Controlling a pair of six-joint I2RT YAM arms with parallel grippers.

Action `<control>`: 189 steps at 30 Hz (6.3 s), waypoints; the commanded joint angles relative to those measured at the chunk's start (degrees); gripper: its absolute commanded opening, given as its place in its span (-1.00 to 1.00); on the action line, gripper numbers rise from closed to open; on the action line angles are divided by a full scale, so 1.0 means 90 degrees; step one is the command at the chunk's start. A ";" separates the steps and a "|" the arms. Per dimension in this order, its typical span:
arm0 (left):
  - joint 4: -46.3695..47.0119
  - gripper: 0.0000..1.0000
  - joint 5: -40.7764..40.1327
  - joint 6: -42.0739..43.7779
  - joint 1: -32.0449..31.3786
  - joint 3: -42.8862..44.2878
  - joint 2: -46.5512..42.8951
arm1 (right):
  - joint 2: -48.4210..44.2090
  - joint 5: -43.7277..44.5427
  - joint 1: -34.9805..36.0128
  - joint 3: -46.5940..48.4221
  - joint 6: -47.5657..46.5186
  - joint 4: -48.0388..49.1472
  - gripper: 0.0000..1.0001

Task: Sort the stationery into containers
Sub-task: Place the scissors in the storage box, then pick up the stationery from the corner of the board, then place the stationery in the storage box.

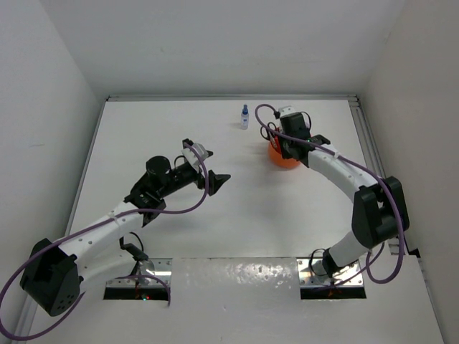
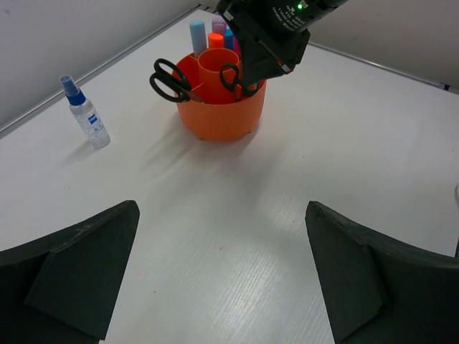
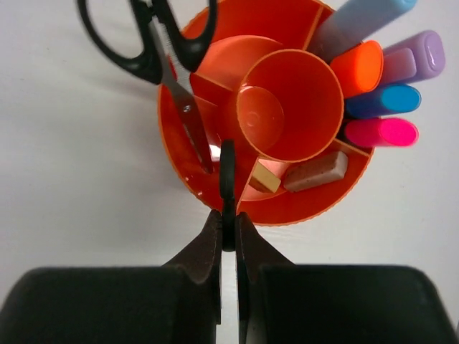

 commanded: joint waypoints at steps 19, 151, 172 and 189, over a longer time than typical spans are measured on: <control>0.0336 0.99 0.0009 -0.0032 0.0087 -0.0067 -0.0094 | -0.0429 0.0282 -0.0757 -0.0262 0.0231 0.0236 -1.00; -1.0777 -1.00 0.5702 0.8933 0.0868 0.6856 0.4886 | -0.1913 -0.3849 0.2153 0.0472 -0.0454 0.0068 0.14; -1.0631 -1.00 0.5761 0.8757 0.0878 0.7100 0.4945 | -0.1523 -0.3116 0.2329 -0.0135 -0.0238 0.0666 -0.18; -1.0601 -1.00 0.5800 0.8679 0.0966 0.7306 0.5092 | -0.1503 -0.3439 0.2319 -0.0134 -0.0297 0.0451 -0.58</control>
